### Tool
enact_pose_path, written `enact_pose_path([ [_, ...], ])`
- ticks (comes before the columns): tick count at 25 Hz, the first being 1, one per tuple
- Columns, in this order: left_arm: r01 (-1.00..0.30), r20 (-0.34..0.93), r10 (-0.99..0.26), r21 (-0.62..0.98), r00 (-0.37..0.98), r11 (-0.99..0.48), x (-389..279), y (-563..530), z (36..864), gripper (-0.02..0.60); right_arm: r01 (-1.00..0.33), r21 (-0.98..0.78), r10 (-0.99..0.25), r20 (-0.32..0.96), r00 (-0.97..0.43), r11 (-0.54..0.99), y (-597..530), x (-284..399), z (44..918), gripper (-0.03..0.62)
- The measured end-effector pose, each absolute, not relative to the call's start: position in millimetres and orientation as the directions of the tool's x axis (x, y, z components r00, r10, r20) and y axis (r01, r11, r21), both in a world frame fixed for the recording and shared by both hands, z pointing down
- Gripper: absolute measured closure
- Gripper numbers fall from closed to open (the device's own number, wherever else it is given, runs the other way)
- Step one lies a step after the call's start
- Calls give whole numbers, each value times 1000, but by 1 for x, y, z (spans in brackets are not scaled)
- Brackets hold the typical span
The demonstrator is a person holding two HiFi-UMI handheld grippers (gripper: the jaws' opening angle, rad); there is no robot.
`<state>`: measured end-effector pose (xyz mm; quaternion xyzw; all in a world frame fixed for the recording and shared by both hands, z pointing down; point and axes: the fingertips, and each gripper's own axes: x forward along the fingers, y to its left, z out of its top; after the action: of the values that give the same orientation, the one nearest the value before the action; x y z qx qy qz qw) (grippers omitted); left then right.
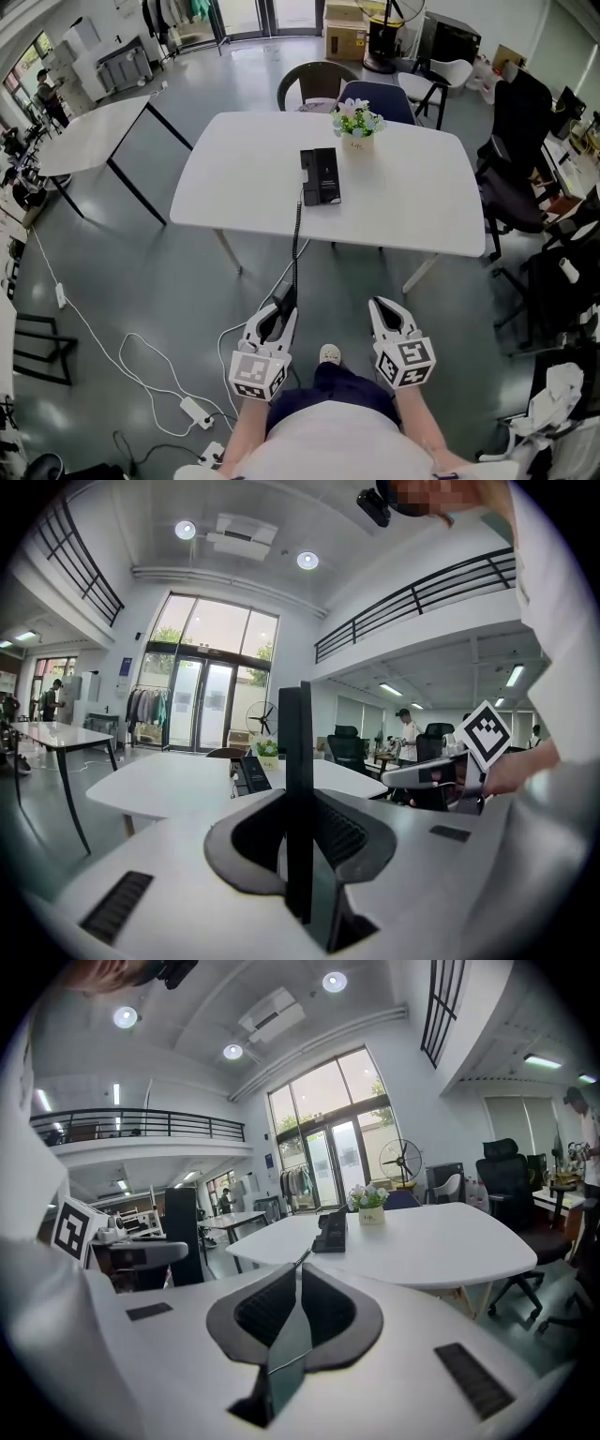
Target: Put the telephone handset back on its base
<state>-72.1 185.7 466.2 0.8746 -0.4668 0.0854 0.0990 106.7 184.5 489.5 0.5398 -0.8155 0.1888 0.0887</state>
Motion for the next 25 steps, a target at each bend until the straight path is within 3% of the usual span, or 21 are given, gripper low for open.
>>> enact_pose_path([
  [25, -856, 243, -822, 87, 515, -510, -55, 161, 468, 497, -892, -273, -825, 353, -441, 360, 159, 122, 506, 551],
])
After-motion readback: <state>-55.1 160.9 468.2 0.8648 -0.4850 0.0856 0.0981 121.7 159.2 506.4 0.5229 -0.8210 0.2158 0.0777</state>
